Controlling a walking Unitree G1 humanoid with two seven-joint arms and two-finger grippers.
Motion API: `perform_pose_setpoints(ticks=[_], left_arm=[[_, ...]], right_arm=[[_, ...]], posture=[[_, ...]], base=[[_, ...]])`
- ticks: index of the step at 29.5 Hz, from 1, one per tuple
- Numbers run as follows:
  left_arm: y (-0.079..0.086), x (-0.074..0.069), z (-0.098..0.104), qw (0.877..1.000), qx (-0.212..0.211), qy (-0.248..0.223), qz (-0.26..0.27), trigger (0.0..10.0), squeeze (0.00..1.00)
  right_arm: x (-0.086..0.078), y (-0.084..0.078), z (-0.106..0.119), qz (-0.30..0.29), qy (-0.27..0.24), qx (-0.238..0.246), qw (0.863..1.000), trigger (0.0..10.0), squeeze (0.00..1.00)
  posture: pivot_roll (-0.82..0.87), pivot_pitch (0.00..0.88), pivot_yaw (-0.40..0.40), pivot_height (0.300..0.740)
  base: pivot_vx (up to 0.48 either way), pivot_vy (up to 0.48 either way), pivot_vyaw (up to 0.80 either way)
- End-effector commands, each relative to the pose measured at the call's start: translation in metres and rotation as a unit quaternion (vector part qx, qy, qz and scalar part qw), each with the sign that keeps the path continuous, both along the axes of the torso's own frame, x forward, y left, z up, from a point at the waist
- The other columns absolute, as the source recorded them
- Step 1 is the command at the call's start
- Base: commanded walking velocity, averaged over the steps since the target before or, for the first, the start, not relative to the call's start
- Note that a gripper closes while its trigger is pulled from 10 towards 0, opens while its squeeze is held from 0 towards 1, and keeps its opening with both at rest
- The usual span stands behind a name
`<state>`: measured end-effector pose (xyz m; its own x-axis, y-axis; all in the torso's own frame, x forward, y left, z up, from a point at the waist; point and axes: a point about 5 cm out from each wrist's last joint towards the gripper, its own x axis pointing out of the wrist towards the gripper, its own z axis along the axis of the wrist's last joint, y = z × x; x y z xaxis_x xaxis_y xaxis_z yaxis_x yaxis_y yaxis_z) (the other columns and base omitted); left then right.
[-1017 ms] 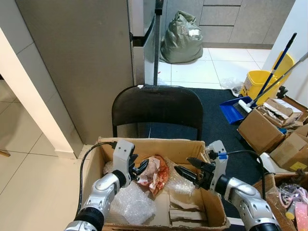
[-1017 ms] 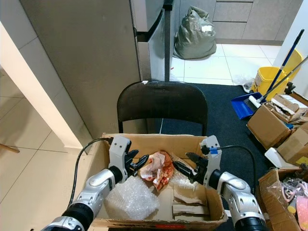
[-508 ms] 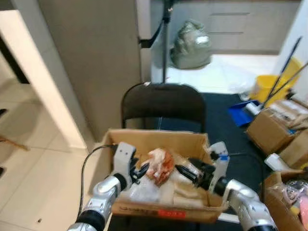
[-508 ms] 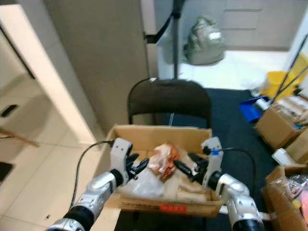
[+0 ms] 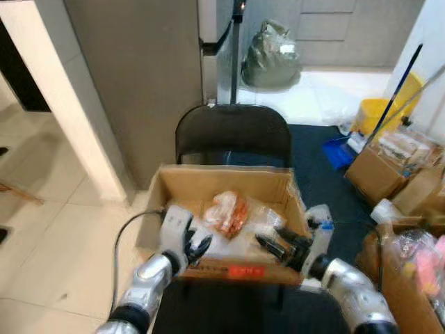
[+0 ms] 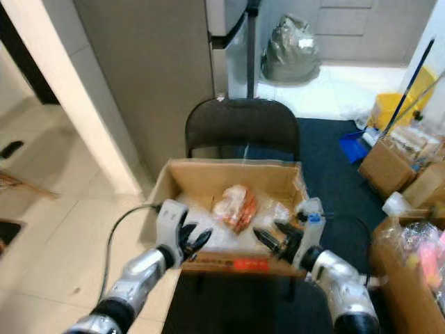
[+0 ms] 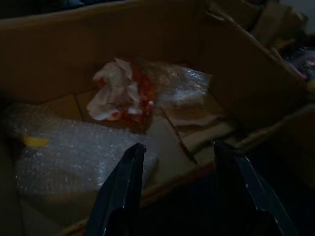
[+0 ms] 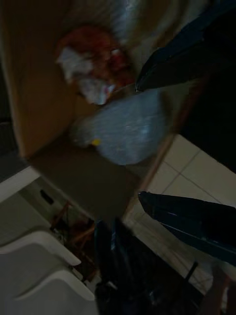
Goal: Picking trash to rubbish bin
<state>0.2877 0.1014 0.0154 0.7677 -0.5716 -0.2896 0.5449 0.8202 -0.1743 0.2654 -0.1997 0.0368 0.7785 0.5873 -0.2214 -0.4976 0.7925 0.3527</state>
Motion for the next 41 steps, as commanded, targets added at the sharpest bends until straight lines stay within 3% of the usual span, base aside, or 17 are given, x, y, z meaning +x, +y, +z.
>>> perform_pose_setpoints(ticks=[1,11,15,17,19,21,23,27,28,29,30,31,33,41], left_arm=[[0.002,-0.005,-0.008,1.0,0.012,0.018,-0.002,10.0,0.0],[0.024,-0.029,-0.039,0.995,0.053,0.087,0.022,10.0,0.0],[0.04,-0.044,-0.054,0.988,0.066,0.129,0.053,10.0,0.0],[0.054,-0.059,-0.067,0.979,0.085,0.166,0.077,10.0,0.0],[0.057,-0.063,-0.07,0.977,0.089,0.176,0.084,10.0,0.0],[0.07,-0.08,-0.081,0.965,0.105,0.214,0.108,10.0,0.0],[0.074,-0.088,-0.086,0.96,0.112,0.23,0.115,10.0,0.0],[0.087,-0.118,-0.102,0.934,0.128,0.295,0.154,10.0,0.0],[0.087,-0.118,-0.102,0.934,0.128,0.295,0.154,10.0,0.0],[0.095,-0.138,-0.111,0.913,0.144,0.336,0.179,10.0,0.0],[0.098,-0.149,-0.115,0.903,0.153,0.355,0.188,10.0,0.0],[0.098,-0.149,-0.115,0.903,0.153,0.355,0.188,10.0,0.0],[0.1,-0.165,-0.12,0.89,0.172,0.378,0.187,10.0,0.0],[0.082,-0.159,-0.12,0.903,0.162,0.36,0.169,10.0,0.0]], right_arm=[[-0.005,-0.003,-0.01,-0.012,0.018,-0.007,1.0,10.0,0.0],[-0.04,-0.022,-0.055,-0.056,0.127,-0.032,0.99,10.0,0.0],[-0.059,-0.03,-0.077,-0.102,0.187,-0.058,0.975,10.0,0.0],[-0.074,-0.032,-0.093,-0.143,0.231,-0.089,0.958,10.0,0.0],[-0.077,-0.031,-0.097,-0.15,0.24,-0.096,0.954,10.0,0.0],[-0.087,-0.029,-0.106,-0.181,0.271,-0.114,0.939,10.0,0.0],[-0.091,-0.027,-0.11,-0.193,0.287,-0.115,0.931,10.0,0.0],[-0.112,-0.022,-0.125,-0.253,0.355,-0.086,0.896,10.0,0.0],[-0.112,-0.022,-0.125,-0.253,0.355,-0.086,0.896,10.0,0.0],[-0.131,-0.023,-0.133,-0.28,0.393,-0.115,0.868,10.0,0.0],[-0.14,-0.023,-0.137,-0.283,0.408,-0.134,0.857,10.0,0.0],[-0.14,-0.023,-0.137,-0.283,0.408,-0.134,0.857,10.0,0.0],[-0.154,-0.022,-0.142,-0.267,0.426,-0.17,0.847,10.0,0.0],[-0.159,-0.026,-0.142,-0.252,0.423,-0.194,0.848,10.0,0.0]], posture=[[-0.02,0.037,0.068,0.74],[-0.03,0.038,0.069,0.74],[-0.03,0.035,0.065,0.74],[-0.03,0.035,0.064,0.74],[-0.03,0.035,0.064,0.74],[-0.03,0.032,0.062,0.74],[-0.03,0.032,0.062,0.74],[-0.03,0.036,0.054,0.74],[-0.03,0.036,0.054,0.74],[-0.03,0.036,0.049,0.74],[-0.03,0.037,0.046,0.74],[-0.03,0.037,0.046,0.74],[-0.03,0.047,0.036,0.74],[-0.05,0.096,0.015,0.74]], base=[[-0.289,0.0,0.0],[-0.289,0.0,0.0],[-0.289,0.0,0.0],[-0.289,0.0,0.0],[-0.289,0.0,0.0],[-0.287,0.0,0.0],[-0.289,0.0,0.0],[-0.072,0.0,-0.55],[0.0,0.0,-0.8],[0.0,0.0,-0.8],[0.0,0.0,-0.8],[0.0,0.0,-0.8],[0.0,0.0,-0.8],[0.0,0.0,-0.8]])
